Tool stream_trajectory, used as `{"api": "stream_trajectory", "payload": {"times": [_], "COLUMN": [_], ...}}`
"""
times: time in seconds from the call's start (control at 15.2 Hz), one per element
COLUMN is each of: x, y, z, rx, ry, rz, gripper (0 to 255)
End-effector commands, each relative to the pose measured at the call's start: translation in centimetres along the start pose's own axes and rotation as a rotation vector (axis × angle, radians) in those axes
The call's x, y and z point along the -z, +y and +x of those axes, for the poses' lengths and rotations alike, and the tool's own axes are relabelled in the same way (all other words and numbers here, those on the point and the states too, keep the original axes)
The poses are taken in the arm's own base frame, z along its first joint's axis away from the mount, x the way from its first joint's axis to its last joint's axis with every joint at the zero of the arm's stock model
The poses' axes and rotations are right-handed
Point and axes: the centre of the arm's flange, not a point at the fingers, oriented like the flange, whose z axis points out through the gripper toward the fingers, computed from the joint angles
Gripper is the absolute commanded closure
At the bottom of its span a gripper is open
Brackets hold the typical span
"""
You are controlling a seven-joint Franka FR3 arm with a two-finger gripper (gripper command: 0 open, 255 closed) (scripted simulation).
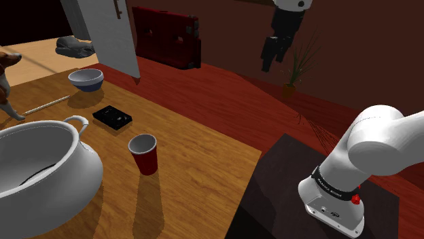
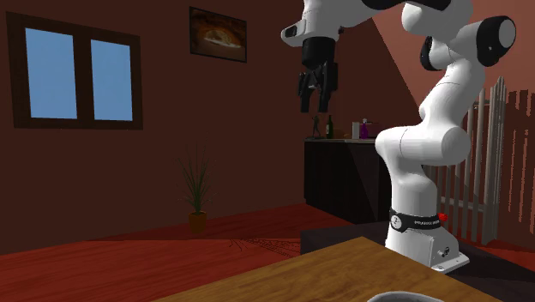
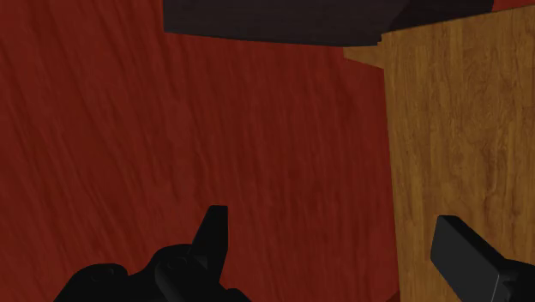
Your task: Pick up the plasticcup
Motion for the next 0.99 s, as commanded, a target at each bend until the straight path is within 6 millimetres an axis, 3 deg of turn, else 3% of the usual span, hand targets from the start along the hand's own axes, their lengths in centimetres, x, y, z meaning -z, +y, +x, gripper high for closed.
{"api": "stream_trajectory", "payload": {"times": [0.0, 0.92], "x": [0.0, -4.0], "y": [0.0, -17.4], "z": [0.0, 4.9], "rx": [0.000, -0.007], "ry": [0.000, -0.001], "rz": [0.000, -0.005], "gripper": [0, 0]}}
